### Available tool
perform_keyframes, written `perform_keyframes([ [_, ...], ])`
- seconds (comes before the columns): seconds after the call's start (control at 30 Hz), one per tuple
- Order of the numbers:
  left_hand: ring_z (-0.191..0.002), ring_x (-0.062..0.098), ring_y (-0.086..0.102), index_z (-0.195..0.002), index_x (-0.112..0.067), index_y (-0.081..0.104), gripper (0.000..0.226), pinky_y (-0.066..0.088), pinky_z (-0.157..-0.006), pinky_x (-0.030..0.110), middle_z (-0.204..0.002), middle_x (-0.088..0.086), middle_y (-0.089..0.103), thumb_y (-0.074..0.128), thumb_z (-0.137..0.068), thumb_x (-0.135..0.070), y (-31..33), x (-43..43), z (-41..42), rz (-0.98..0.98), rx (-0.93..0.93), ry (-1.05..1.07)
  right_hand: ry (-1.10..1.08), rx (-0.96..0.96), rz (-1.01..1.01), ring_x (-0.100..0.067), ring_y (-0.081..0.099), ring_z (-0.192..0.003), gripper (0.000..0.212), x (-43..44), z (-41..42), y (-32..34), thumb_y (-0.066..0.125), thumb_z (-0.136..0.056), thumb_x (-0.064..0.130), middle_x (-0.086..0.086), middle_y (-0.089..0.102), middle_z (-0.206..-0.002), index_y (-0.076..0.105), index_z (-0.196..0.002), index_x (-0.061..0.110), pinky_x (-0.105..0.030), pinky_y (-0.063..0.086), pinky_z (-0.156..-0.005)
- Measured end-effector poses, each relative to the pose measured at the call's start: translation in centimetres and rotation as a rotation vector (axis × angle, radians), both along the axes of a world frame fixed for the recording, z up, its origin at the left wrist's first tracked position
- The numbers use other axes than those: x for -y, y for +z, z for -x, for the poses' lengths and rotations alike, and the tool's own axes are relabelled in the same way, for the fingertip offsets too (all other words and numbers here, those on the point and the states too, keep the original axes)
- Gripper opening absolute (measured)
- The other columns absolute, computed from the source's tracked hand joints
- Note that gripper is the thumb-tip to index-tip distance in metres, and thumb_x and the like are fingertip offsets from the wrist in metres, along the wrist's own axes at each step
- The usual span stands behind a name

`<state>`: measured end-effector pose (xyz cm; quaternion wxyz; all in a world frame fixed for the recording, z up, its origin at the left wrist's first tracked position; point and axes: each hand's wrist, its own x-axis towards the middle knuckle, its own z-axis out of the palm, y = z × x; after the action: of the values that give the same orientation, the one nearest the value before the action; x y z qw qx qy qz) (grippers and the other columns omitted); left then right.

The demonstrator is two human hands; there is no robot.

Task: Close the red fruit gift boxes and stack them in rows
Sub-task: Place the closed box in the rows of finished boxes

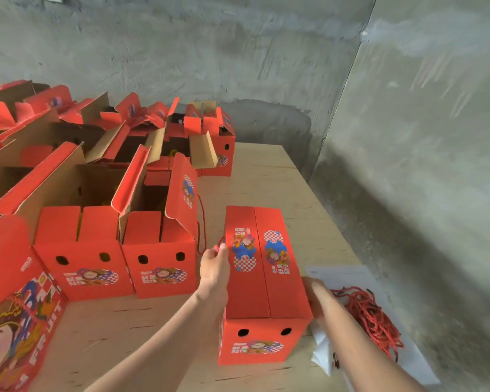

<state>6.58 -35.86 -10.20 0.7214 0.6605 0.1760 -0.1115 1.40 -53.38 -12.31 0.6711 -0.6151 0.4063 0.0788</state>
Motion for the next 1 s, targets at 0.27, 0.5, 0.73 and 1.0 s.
perform_keyframes([
  [0.27,-0.083,0.025,0.061,-0.082,-0.011,0.061,0.03,0.048,-0.076,0.029,-0.089,0.012,0.066,0.037,-0.099,-0.016,8.0,0.9,-1.7,-0.33,0.639,-0.31,-0.05,0.355,0.054,-0.019,0.045,-0.05,0.03,0.6,-1.8,5.6,0.051,-0.087,0.002,-0.002,0.052,-0.046,0.047,-0.058,0.008,-0.029,0.036,-0.058],
  [0.5,-0.062,0.022,0.047,-0.056,-0.01,0.054,0.04,0.034,-0.046,0.014,-0.057,0.002,0.053,0.043,-0.094,-0.015,12.1,0.9,-3.6,-0.652,0.718,-0.471,0.481,0.607,0.153,-0.01,0.064,-0.06,0.018,-3.6,-4.5,14.4,0.051,-0.087,-0.001,0.0,0.069,-0.067,0.066,-0.082,0.009,-0.021,0.049,-0.061],
  [0.73,-0.069,0.029,0.062,-0.073,-0.002,0.064,0.036,0.05,-0.063,0.037,-0.073,0.011,0.067,0.042,-0.095,-0.019,11.3,-0.3,-3.4,-0.796,0.898,-0.391,0.4,0.513,0.001,-0.015,0.059,-0.05,0.028,-5.2,-6.5,14.9,0.042,-0.085,-0.005,-0.001,0.059,-0.047,0.059,-0.065,0.006,-0.027,0.044,-0.063],
  [1.0,-0.098,0.025,0.058,-0.102,-0.008,0.061,0.017,0.036,-0.072,0.023,-0.105,0.009,0.062,0.052,-0.093,-0.018,7.4,-1.0,-3.6,-0.807,0.8,-0.568,0.263,0.583,0.019,-0.011,0.051,-0.054,0.023,-4.5,-9.0,21.0,0.045,-0.091,0.007,0.009,0.048,-0.039,0.054,-0.071,0.013,-0.024,0.039,-0.061],
])
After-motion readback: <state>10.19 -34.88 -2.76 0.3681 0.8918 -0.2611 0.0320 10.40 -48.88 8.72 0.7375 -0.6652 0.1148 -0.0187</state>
